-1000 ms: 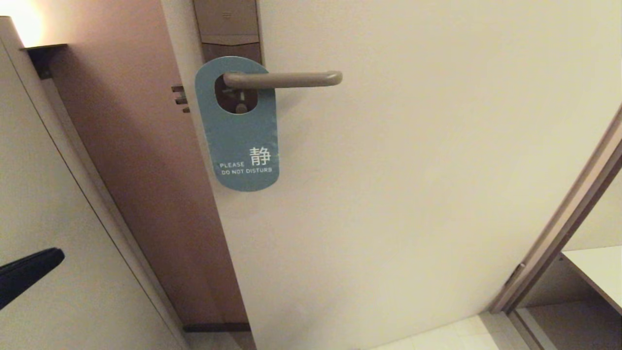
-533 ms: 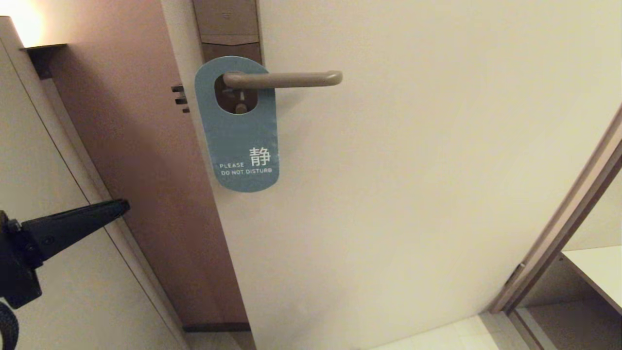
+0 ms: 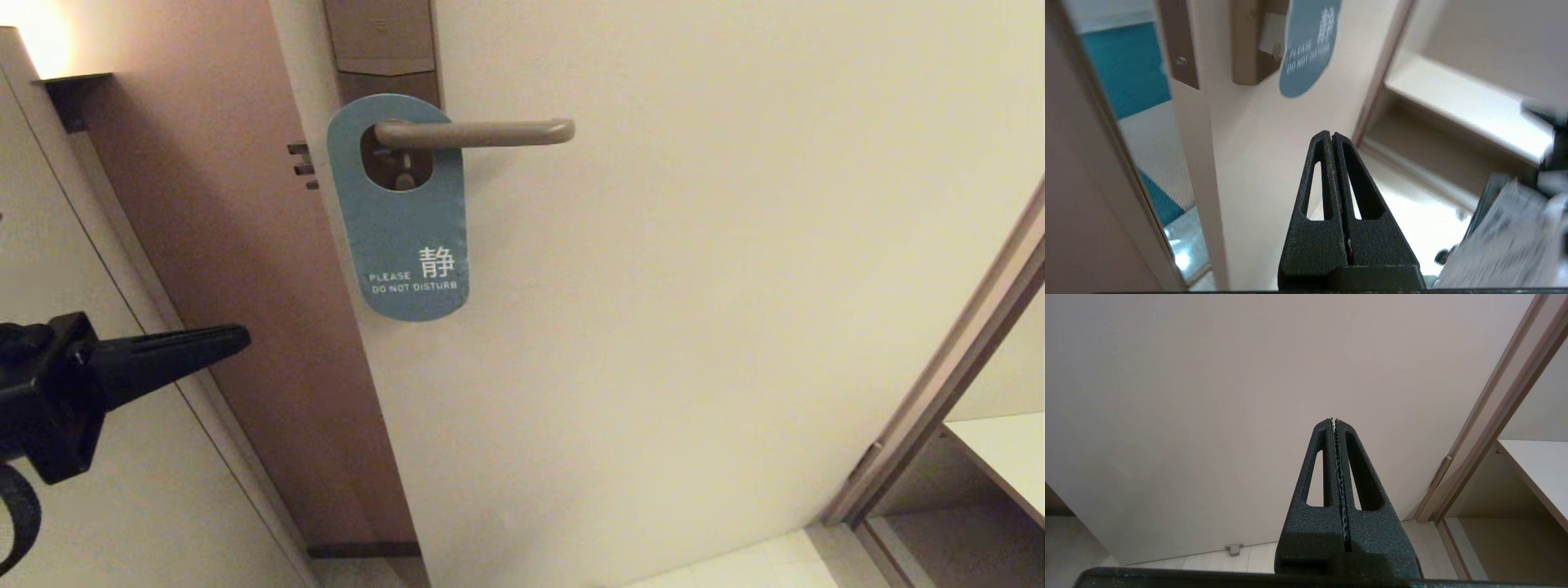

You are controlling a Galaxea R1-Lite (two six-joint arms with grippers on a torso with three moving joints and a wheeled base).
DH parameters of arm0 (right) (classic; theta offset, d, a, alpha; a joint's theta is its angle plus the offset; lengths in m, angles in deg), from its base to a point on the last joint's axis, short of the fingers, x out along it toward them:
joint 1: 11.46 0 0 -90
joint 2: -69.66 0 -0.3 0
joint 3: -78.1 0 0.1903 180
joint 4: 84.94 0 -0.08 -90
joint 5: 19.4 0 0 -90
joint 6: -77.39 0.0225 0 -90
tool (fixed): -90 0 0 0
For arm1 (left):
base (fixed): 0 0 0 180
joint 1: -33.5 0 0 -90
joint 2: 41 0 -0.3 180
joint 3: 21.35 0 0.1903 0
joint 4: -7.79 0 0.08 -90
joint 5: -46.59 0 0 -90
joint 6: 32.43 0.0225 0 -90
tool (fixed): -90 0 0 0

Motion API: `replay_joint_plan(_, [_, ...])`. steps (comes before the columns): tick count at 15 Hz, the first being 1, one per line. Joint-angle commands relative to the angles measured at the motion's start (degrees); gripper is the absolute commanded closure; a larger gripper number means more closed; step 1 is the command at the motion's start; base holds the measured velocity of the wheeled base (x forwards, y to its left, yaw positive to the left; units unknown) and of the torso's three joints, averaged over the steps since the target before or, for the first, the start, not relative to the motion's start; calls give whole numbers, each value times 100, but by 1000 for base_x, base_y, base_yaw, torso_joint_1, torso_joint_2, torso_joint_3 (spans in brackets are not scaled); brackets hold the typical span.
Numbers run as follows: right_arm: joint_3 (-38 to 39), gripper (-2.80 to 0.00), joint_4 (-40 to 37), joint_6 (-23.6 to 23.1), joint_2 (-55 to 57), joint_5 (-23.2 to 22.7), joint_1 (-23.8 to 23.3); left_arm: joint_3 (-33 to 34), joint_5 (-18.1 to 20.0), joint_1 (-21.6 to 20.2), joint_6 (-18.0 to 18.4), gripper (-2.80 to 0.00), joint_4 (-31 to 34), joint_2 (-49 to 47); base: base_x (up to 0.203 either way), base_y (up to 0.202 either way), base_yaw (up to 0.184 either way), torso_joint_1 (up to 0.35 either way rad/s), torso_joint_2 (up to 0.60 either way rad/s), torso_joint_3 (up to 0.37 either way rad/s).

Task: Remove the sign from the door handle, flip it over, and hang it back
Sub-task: Take down the sign

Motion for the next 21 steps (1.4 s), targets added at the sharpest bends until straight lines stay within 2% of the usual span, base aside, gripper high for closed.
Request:
replay_joint_plan(1, [0,0,-2,-2,0,-1,0,-36,141,35,213,0,-38,-440,0,0,0,0,0,0])
replay_joint_plan(4, [0,0,-2,-2,0,-1,0,-25,159,395,266,0,-526,-873,0,0,0,0,0,0])
replay_joint_plan(7, [0,0,-2,-2,0,-1,0,-46,154,663,238,0,-1595,-1434,0,0,0,0,0,0])
replay_joint_plan(10, [-9,0,-2,-2,0,-1,0,-80,132,701,275,0,-2012,-1731,0,0,0,0,0,0])
replay_joint_plan(15, [0,0,-2,-2,0,-1,0,-537,99,692,165,0,-2044,-1759,0,0,0,0,0,0])
replay_joint_plan(21, [0,0,-2,-2,0,-1,0,-1203,169,768,-332,0,-1942,-1784,0,0,0,0,0,0])
